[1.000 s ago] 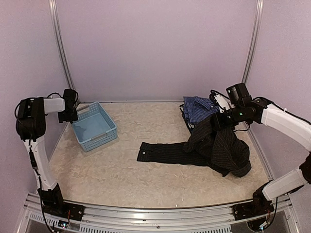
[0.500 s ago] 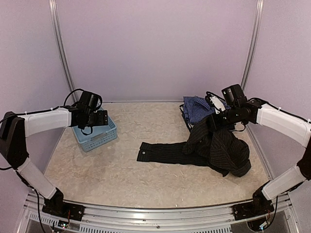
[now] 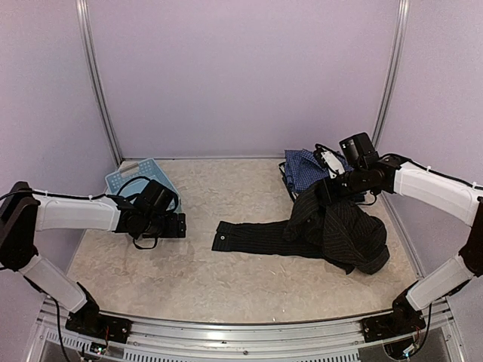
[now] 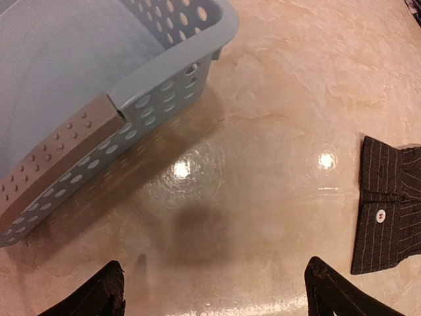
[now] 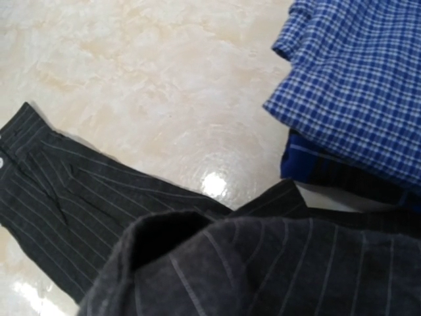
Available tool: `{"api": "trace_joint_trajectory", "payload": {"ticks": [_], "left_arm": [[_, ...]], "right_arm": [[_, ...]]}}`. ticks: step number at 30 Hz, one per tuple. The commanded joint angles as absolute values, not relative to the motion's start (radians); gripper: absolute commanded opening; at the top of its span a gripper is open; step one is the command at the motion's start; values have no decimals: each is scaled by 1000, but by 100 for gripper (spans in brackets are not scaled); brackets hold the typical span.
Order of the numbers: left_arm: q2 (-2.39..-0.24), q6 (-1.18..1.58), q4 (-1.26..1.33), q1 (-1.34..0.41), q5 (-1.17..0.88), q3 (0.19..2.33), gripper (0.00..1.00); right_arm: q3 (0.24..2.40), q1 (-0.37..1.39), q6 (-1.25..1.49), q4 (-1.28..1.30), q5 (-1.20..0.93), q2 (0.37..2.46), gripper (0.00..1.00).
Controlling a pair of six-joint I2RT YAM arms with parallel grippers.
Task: Fold and stack the long sleeve shirts
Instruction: Move the bin to the corner of the board.
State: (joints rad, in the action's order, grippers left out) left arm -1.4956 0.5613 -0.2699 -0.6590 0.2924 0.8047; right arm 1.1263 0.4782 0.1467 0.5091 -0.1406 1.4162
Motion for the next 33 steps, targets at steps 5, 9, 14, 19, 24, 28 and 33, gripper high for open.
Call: {"api": "trace_joint_trajectory", "payload": {"ticks": [5,9,14,19,24,28,33], "left_arm": [[-1506,606,-224,-543,329,742,89],[-1492,605,-207,-483,333,708,89],[-1477,598,-151,-366,305,663,89],[-1469,597,-87,-271,285,657,90],[-1515,576,-56,-175,265,695,91],[-1554,563,-37,-105,258,733,91],[-1608,543,-30,-29,263,794,91]], "right_arm": [[1105,495,153,474,-153,1417,0],[1100,495,152,472,-151,1416,0],[1102,497,150,465,-167,1432,0],[1103,500,149,456,-175,1443,0],[1096,502,149,451,-178,1447,0],[1094,502,146,455,-172,1447,0],[1090,501,145,451,-172,1449,0]]}}
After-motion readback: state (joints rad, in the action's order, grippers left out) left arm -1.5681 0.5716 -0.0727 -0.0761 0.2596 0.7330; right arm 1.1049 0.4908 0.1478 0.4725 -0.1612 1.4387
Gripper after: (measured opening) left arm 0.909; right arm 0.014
